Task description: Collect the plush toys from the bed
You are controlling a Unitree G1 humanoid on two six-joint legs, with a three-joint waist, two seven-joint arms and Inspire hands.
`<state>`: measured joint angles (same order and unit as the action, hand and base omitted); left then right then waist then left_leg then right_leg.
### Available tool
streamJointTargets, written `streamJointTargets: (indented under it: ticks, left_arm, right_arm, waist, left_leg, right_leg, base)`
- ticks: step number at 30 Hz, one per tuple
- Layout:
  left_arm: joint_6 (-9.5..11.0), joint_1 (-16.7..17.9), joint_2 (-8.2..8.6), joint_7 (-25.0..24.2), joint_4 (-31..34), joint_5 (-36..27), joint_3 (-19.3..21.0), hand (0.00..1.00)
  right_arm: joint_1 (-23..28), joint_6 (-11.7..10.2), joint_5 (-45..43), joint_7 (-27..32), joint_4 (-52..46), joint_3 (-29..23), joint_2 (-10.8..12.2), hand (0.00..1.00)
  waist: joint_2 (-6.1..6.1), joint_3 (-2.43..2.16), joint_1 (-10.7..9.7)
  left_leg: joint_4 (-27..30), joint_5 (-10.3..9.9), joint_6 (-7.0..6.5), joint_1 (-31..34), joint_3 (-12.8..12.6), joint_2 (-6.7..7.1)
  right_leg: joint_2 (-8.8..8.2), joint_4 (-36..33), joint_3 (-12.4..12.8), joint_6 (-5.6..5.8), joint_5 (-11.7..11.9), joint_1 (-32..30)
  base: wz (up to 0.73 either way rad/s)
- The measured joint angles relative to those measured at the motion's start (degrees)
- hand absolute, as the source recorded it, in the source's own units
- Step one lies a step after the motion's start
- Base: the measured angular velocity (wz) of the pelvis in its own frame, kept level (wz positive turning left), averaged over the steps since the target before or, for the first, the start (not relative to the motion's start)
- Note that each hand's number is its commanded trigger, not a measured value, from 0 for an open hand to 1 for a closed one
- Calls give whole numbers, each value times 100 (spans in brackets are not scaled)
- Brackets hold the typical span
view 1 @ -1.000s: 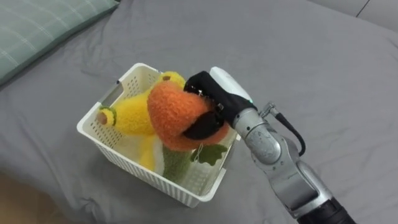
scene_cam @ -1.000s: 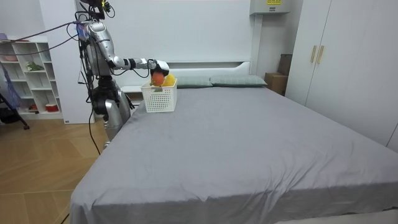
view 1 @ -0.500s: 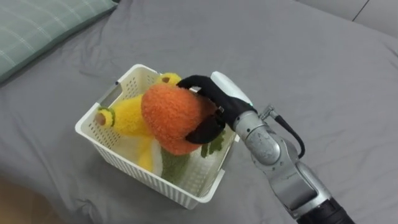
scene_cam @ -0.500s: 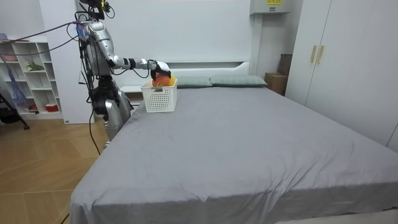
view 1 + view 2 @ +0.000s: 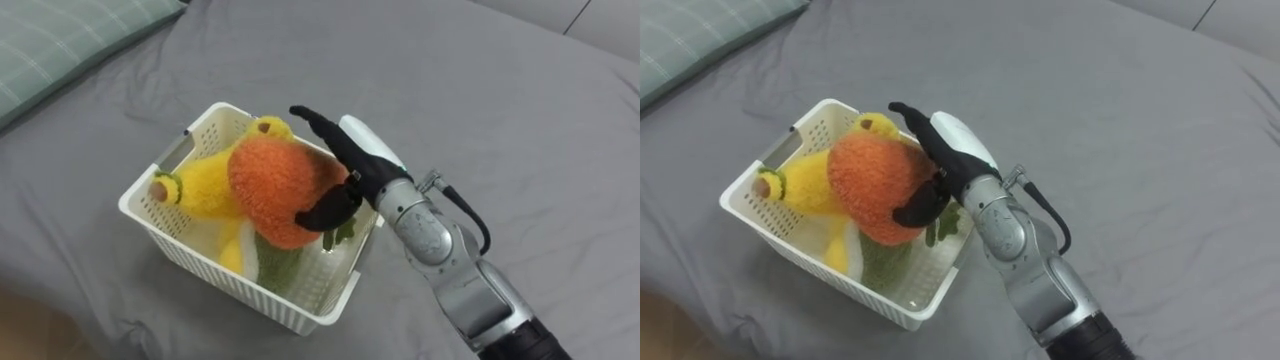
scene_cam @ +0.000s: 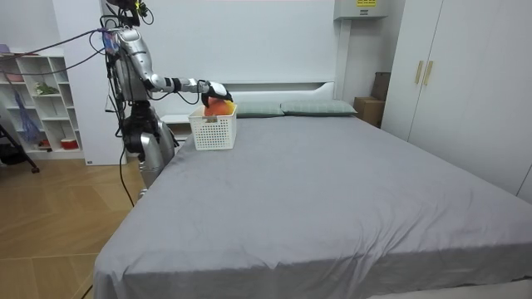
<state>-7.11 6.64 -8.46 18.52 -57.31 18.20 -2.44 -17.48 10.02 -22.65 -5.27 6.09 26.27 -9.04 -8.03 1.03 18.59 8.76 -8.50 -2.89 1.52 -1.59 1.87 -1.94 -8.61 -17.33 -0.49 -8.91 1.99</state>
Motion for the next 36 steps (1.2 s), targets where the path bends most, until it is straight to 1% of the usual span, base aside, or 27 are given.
streamJointTargets:
  ticks: [2, 5, 8, 10, 13, 15, 16, 17, 18, 19, 20, 21, 22, 23, 24, 25, 27, 28, 29, 30, 32, 34, 36]
  left_arm:
    - [0, 0, 0, -13, 0, 0, 8, 0]
    - [-1, 11, 3, -111, 16, 0, 122, 0]
    - [-2, -16, 17, -180, 60, 5, 233, 0]
    - [1, -89, 21, -178, 59, 3, 315, 0]
    - [3, -114, 26, -163, 59, 4, 440, 0]
    - [1, -94, 31, -160, 57, 2, 458, 0]
    - [0, -70, 51, -160, 57, 2, 474, 0]
    - [0, -63, 60, -160, 57, 2, 484, 0]
    - [0, -63, 78, -160, 58, 1, 506, 0]
    - [-1, -63, 91, -162, 60, 0, 505, 0]
    - [-2, -63, 99, -164, 64, 0, 504, 0]
    - [-3, -60, 113, -165, 69, 0, 502, 0]
    - [-4, -59, 112, -165, 69, -4, 505, 0]
    - [-3, -59, 112, -165, 69, -5, 520, 0]
    - [-2, -59, 126, -163, 66, -7, 576, 0]
    - [3, -59, 128, -163, 65, -12, 586, 0]
    - [7, -60, 128, -163, 61, -21, 618, 0]
    - [6, -61, 138, -163, 45, -50, 686, 0]
    - [4, -56, 140, -164, 37, -67, 713, 0]
    - [4, -37, 146, -164, 18, -67, 764, 0]
    - [6, 19, 150, -149, 19, -66, 798, 0]
    - [9, 87, 149, -117, 19, -78, 797, 0]
    - [9, 100, 151, -115, 18, -122, 812, 0]
  right_arm:
    - [0, -2, 4, 24, -2, -14, 1, 0]
    - [0, -35, 1, 44, -8, -66, 6, 0]
    - [0, -53, 5, 89, -8, -146, -19, 0]
    - [0, -78, 8, 188, -8, -291, -21, 0]
    - [0, -144, 15, 370, -10, -405, -55, 0]
    - [3, -186, 92, 449, -10, -500, -51, 0]
    - [4, -189, 116, 481, -14, -584, -55, 0]
    - [5, -190, 119, 497, -15, -634, -55, 0]
    - [4, -190, 136, 533, -32, -757, -54, 0]
    - [17, -193, 233, 576, -80, -883, -56, 0]
    - [28, -201, 269, 602, -99, -940, -56, 0]
    - [81, -216, 324, 682, -142, -1033, -65, 0]
    - [164, -247, 320, 729, -207, -1110, -66, 0]
    - [222, -270, 319, 737, -244, -1157, -68, 0]
    - [307, -305, 320, 781, -255, -1227, -82, 0]
    - [350, -306, 336, 793, -256, -1291, -113, 0]
    - [457, -305, 444, 840, -259, -1423, -152, 0]
    - [525, -305, 565, 888, -259, -1478, -233, 0]
    - [564, -305, 658, 895, -259, -1526, -259, 0]
    - [649, -305, 714, 911, -260, -1657, -269, 0]
    - [784, -306, 716, 992, -267, -1770, -312, 0]
    - [1016, -311, 718, 1071, -262, -1898, -353, 0]
    - [1234, -311, 716, 1095, -263, -2032, -356, 0]
  waist:
    - [3, 2, -47]
    - [7, 4, -125]
    - [11, 5, -148]
    - [25, 4, -152]
    - [62, -7, -176]
    - [113, -1, -266]
    - [169, 9, -311]
    - [186, 2, -338]
    - [217, -8, -414]
    - [261, -8, -464]
    - [279, -14, -493]
    - [322, -37, -578]
    - [360, -49, -634]
    - [382, -63, -654]
    - [418, -94, -728]
    - [446, -106, -793]
    - [458, -113, -901]
    - [454, -115, -929]
    - [451, -114, -942]
    - [446, -116, -1035]
    - [446, -115, -1093]
    - [438, -113, -1215]
    - [441, -113, -1238]
  left_leg:
    - [0, 0, 0, 1, 3, 0]
    - [-1, 0, 0, 4, -5, -1]
    - [18, -1, 0, -13, -17, -4]
    - [28, -1, 1, -15, -23, -6]
    - [21, -1, 1, -43, -62, -8]
    - [10, -1, 0, -87, -80, -8]
    - [7, -2, -3, -129, -86, -7]
    - [7, -3, -5, -134, -86, -7]
    - [12, -3, -5, -133, -86, -8]
    - [22, -3, -5, -133, -93, -10]
    - [26, -3, -5, -135, -101, -12]
    - [25, -3, -5, -145, -117, -13]
    - [-7, -3, -4, -191, -160, -20]
    - [-16, -3, -4, -205, -173, -22]
    - [-35, -3, -4, -234, -229, -31]
    - [-55, -3, -4, -269, -289, -40]
    - [-78, -3, -4, -316, -321, -42]
    - [-106, -3, -4, -353, -380, -51]
    - [-112, -3, -4, -367, -404, -55]
    - [-116, -4, -4, -381, -425, -57]
    - [-127, -6, -7, -402, -450, -58]
    - [-125, -7, -8, -405, -452, -57]
    - [-126, -8, -9, -417, -492, -63]
  right_leg:
    - [-2, 0, 1, 0, 0, 3]
    - [-6, 0, 8, 0, 0, 1]
    - [-5, 0, 14, 0, 0, -3]
    - [-4, 0, 30, 0, 1, -2]
    - [5, 0, 85, 0, 1, 6]
    - [-8, -2, 94, 1, 2, 42]
    - [-15, -2, 92, 2, 2, 84]
    - [-16, -3, 90, 2, 2, 89]
    - [-17, -5, 89, 2, 2, 89]
    - [-18, -7, 92, 2, 2, 89]
    - [-18, -7, 96, 2, 2, 89]
    - [-18, -8, 117, 2, 2, 88]
    - [-10, -12, 172, 2, 2, 93]
    - [-7, -14, 195, 2, 2, 96]
    - [-1, -20, 247, 2, 2, 98]
    - [5, -26, 314, 1, 2, 97]
    - [7, -45, 355, 1, 2, 108]
    - [16, -50, 414, 1, 3, 105]
    - [17, -58, 437, 1, 3, 106]
    - [18, -74, 457, 1, 3, 105]
    - [18, -96, 487, 1, 3, 99]
    - [17, -105, 494, 1, 3, 100]
    - [31, -109, 561, 2, 4, 93]
  base:
    - [0]
    - [0]
    - [0]
    - [0]
    - [-6]
    - [-4]
    - [0]
    - [0]
    - [0]
    - [0]
    - [-3]
    - [-11]
    - [-14]
    - [-20]
    - [-24]
    - [-23]
    - [-19]
    - [-20]
    - [-20]
    - [-11]
    - [-7]
    - [0]
    - [-9]
